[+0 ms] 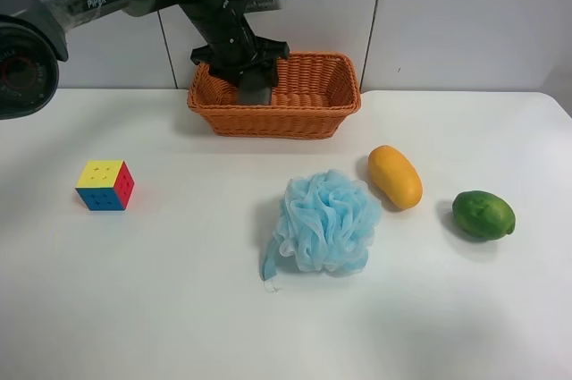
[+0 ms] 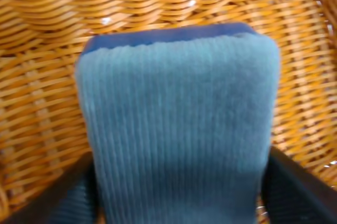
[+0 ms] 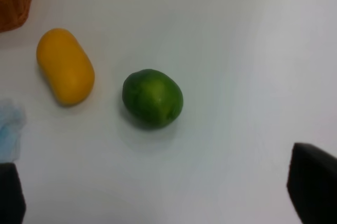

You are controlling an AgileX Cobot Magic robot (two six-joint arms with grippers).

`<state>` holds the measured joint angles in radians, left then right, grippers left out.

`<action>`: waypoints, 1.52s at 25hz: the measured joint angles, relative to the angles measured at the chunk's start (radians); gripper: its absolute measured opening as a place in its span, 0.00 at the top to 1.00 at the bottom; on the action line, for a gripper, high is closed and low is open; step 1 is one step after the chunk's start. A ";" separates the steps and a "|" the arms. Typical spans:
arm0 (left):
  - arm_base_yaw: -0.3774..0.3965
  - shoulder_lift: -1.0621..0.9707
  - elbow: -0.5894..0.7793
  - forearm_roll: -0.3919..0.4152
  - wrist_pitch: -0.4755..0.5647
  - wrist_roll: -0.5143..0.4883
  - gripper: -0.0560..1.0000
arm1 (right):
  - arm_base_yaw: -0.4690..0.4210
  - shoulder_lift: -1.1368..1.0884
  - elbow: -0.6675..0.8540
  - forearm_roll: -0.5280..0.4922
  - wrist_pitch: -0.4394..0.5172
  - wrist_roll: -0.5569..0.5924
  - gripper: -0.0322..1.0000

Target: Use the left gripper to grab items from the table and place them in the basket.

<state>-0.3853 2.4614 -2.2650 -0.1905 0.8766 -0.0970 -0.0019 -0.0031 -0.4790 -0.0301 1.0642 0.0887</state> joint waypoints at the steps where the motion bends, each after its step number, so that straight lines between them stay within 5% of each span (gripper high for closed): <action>1: 0.002 0.000 0.000 -0.010 -0.001 0.008 0.18 | 0.000 0.000 0.000 0.000 0.000 0.000 0.01; 3: 0.006 0.000 -0.001 -0.030 -0.002 0.025 0.06 | 0.000 0.000 0.000 0.000 0.000 0.000 0.01; 6: 0.009 -0.004 -0.002 -0.039 0.003 0.035 0.02 | 0.000 0.000 0.000 0.000 0.000 0.000 0.01; 11: 0.009 -0.071 -0.002 -0.046 0.079 0.038 0.01 | 0.000 0.000 0.000 0.000 0.000 0.000 0.01; 17: 0.009 -0.234 -0.010 -0.030 0.308 0.046 0.01 | 0.000 0.000 0.000 0.000 0.000 0.000 0.01; 23: 0.009 -0.418 0.045 0.004 0.331 0.159 0.02 | 0.000 0.000 0.000 0.000 0.000 0.000 0.01; 28: 0.009 -0.616 0.231 0.015 0.332 0.197 0.03 | 0.000 0.000 0.000 0.000 0.000 0.000 0.01; 38: 0.009 -1.136 0.848 0.019 0.319 0.218 0.03 | 0.000 0.000 0.000 0.000 0.000 0.000 0.01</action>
<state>-0.3765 1.3256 -1.4170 -0.1711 1.1955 0.1212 -0.0019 -0.0031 -0.4790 -0.0301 1.0642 0.0887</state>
